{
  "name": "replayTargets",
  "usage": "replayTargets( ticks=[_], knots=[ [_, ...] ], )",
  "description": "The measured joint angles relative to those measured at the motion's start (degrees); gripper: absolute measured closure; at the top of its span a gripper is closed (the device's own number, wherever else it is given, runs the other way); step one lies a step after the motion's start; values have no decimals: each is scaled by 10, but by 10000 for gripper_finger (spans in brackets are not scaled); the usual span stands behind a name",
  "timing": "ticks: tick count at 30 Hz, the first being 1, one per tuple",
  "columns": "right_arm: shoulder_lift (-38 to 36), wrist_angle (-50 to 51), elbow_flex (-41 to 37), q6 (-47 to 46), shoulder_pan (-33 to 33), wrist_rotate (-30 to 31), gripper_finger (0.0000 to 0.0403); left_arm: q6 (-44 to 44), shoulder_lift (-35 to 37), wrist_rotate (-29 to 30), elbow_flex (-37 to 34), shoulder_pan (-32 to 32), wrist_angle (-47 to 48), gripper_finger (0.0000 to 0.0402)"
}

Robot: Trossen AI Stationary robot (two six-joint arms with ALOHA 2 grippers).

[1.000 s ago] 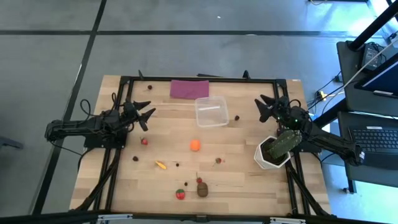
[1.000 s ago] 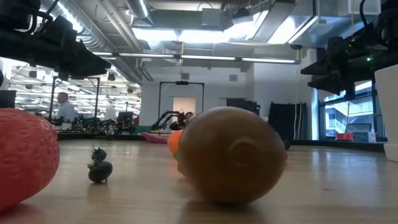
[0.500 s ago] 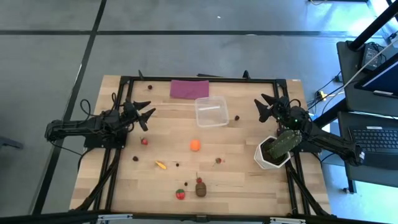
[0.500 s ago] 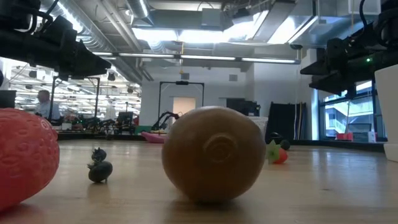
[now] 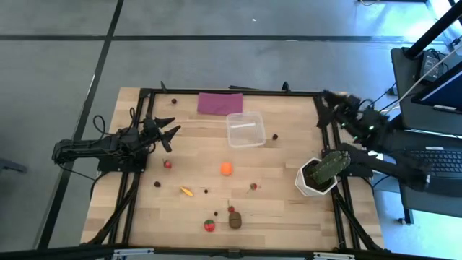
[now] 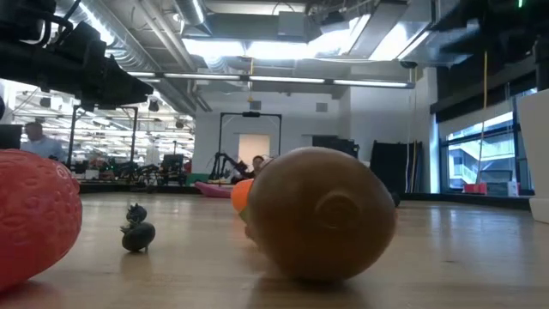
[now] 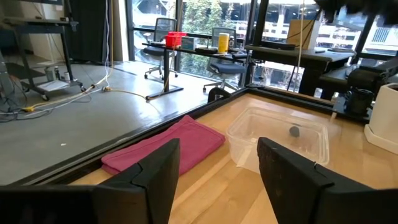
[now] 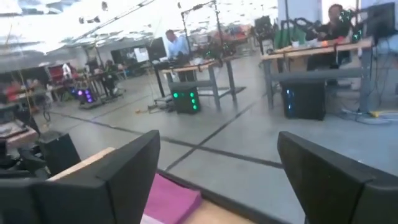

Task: Pick and placing Produce into tupperware
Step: Put the right blackberry into the transparent bin

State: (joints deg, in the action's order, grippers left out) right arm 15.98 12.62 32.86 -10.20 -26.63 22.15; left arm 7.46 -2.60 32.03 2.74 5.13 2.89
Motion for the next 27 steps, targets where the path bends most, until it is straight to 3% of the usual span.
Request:
replayTargets(
  ticks=[14, 17, 21, 27],
  knots=[
    [467, 392, 474, 27, -8, -17, 76, -1, 0, 0, 0, 0, 0, 195],
    [560, 502, 558, 0, -22, -60, 76, -1, 0, 0, 0, 0, 0, 195],
    [662, 595, 629, 0, -30, -122, 76, -1, 0, 0, 1, 0, 0, 195],
    [759, 654, 653, 46, -30, -139, 76, 0, 0, 0, 1, 0, 0, 195]
  ],
)
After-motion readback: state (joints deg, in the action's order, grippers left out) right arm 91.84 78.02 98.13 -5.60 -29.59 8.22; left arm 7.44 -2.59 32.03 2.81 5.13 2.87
